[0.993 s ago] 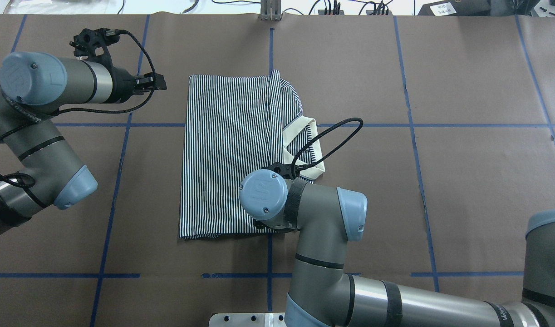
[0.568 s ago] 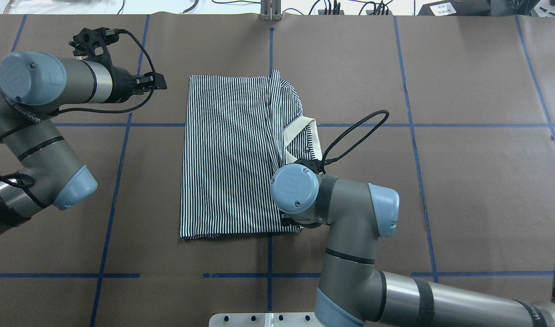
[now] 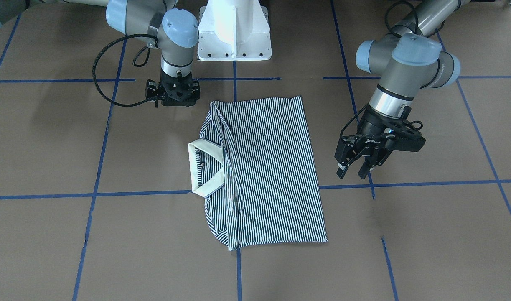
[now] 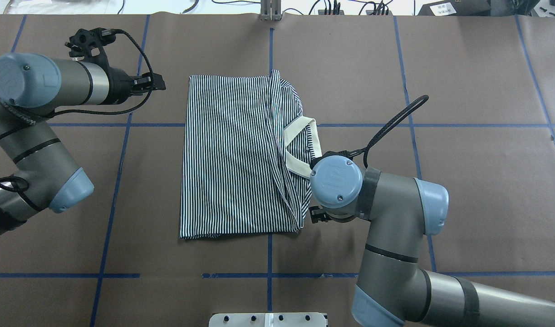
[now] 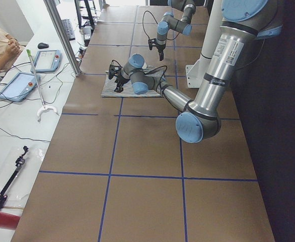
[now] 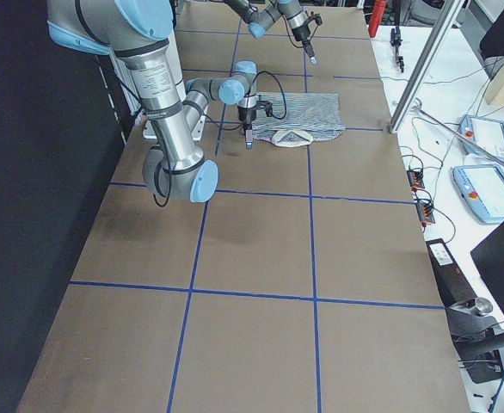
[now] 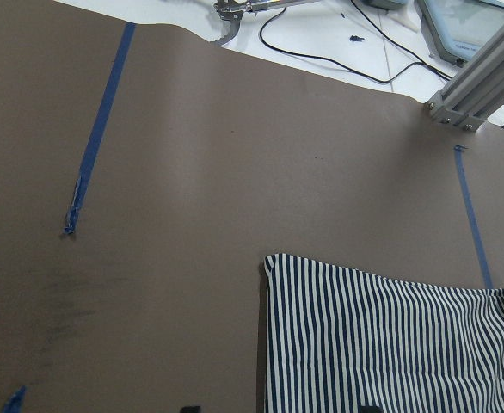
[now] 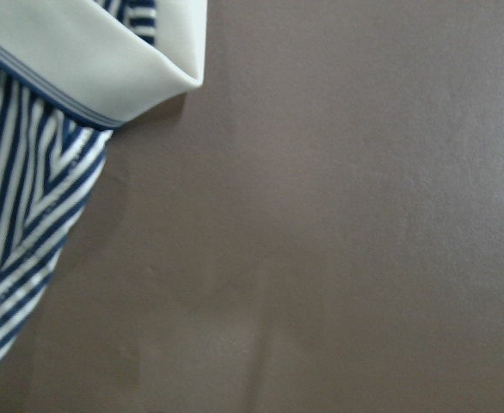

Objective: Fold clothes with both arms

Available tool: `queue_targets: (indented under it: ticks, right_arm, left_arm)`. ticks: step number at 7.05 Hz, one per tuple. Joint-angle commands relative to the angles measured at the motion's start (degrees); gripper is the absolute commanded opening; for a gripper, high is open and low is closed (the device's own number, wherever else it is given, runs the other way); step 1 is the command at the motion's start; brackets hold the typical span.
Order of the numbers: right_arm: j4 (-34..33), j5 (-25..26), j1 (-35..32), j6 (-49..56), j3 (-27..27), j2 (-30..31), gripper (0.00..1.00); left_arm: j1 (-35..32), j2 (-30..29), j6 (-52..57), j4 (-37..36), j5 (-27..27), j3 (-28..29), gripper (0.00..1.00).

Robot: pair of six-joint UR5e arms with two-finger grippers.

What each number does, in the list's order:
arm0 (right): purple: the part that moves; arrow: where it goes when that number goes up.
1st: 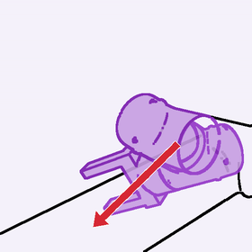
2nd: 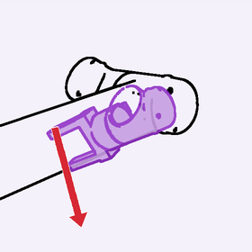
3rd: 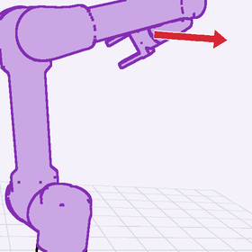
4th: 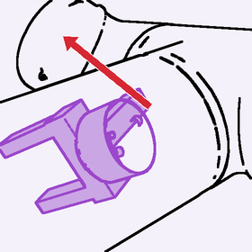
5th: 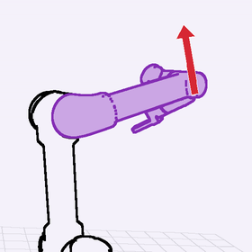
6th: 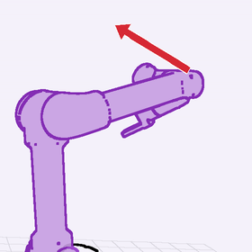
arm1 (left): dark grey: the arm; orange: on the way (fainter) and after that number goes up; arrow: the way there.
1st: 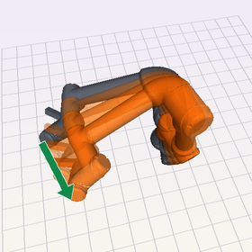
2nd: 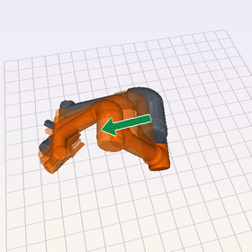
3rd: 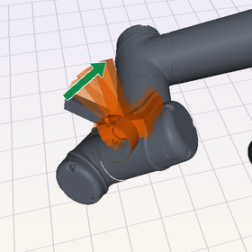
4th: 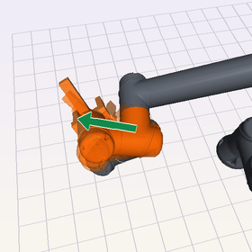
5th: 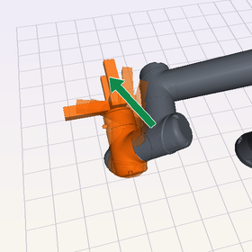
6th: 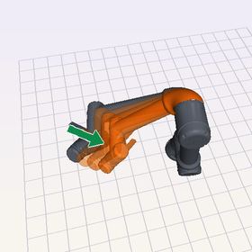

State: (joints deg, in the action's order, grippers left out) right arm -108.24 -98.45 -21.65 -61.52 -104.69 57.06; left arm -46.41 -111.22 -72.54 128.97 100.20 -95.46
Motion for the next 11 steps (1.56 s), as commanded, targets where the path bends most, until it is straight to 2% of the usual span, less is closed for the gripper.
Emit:
queue_targets:
  ticks: [1, 2, 4, 8, 11]
  right_arm:
    - [0.5, 0.2, 0.0, -2.0, 7.7, -9.1, 1.00]
    - [3.7, 0.2, 0.0, -3.8, 12.4, -11.6, 1.00]
    - [6.1, 0.2, 0.0, -3.8, 15.6, -12.1, 1.00]
    - [6.2, 0.1, -0.8, -2.6, 16.4, -11.5, 1.00]
    - [6.2, -1.0, -5.2, 1.9, 14.4, -6.5, 1.00]
  left_arm:
    - [0.0, 1.2, -0.1, 0.1, 0.0, -0.9, 0.69]
    - [0.0, 1.3, -0.1, 0.1, 0.0, -0.9, 0.69]
    - [0.0, 1.4, -0.1, 0.1, 0.0, -0.9, 0.69]
    - [0.0, 1.4, 0.0, 0.1, 0.1, -0.9, 0.69]
    - [0.0, 1.5, 0.1, 0.1, 0.1, -0.8, 0.69]
